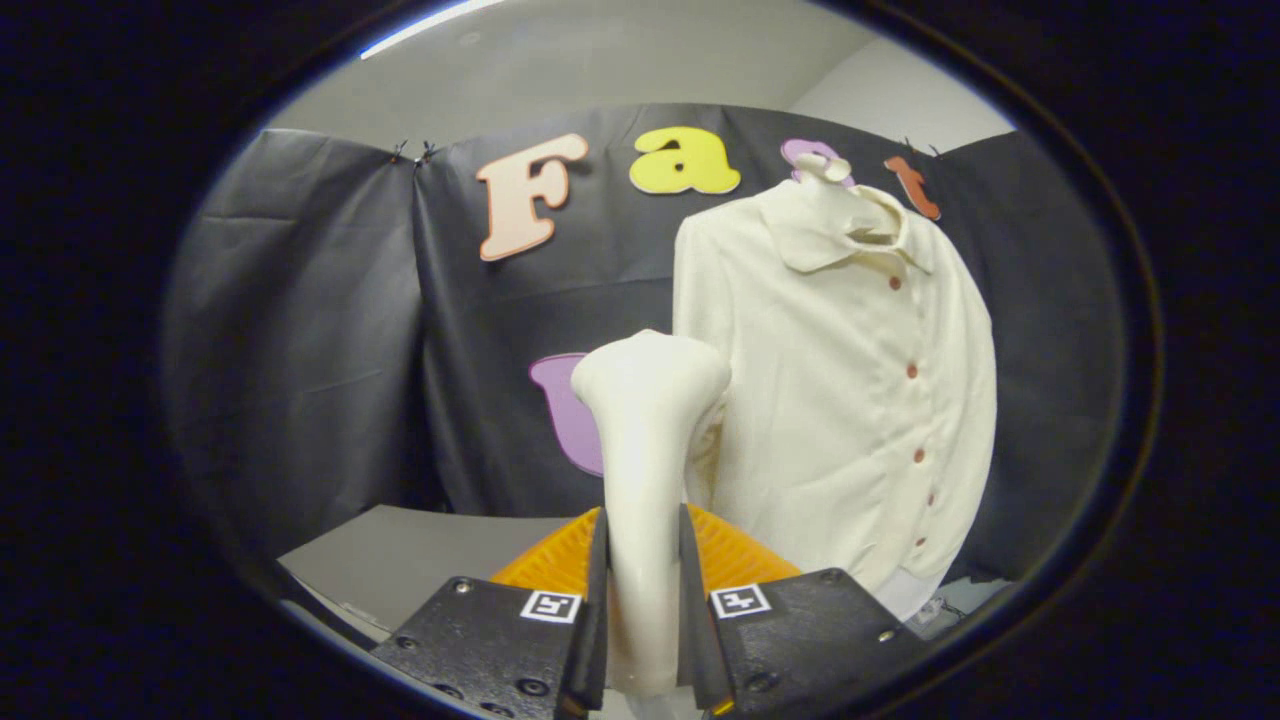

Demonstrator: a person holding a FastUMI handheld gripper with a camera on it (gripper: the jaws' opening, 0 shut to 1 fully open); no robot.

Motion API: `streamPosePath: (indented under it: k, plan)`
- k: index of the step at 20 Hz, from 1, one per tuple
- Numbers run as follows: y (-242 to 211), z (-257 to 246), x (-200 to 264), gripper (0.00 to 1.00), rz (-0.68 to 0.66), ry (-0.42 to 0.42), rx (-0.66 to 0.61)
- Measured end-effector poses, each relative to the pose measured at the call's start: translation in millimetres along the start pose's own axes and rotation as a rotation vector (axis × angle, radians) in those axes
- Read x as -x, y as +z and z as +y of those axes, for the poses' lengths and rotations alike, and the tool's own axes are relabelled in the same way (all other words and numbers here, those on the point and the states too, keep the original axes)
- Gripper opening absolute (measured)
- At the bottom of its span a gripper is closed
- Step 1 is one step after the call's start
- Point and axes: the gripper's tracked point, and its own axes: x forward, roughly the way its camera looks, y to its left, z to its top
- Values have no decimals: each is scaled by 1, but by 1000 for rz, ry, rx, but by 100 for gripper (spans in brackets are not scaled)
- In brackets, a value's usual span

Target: Iron the clothes twice with a garment steamer, once on the left side and once on the right side.

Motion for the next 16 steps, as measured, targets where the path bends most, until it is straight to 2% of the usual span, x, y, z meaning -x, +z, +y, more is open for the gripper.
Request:
streamPosePath:
  k: [6,8,10,16]
  plan:
    - [39,-83,-5,33,-98,-98,-44]
    - [43,-100,-16,33,-114,-78,-71]
    - [45,-108,-28,33,-125,-48,-34]
    - [26,-117,-51,33,-93,-42,-3]
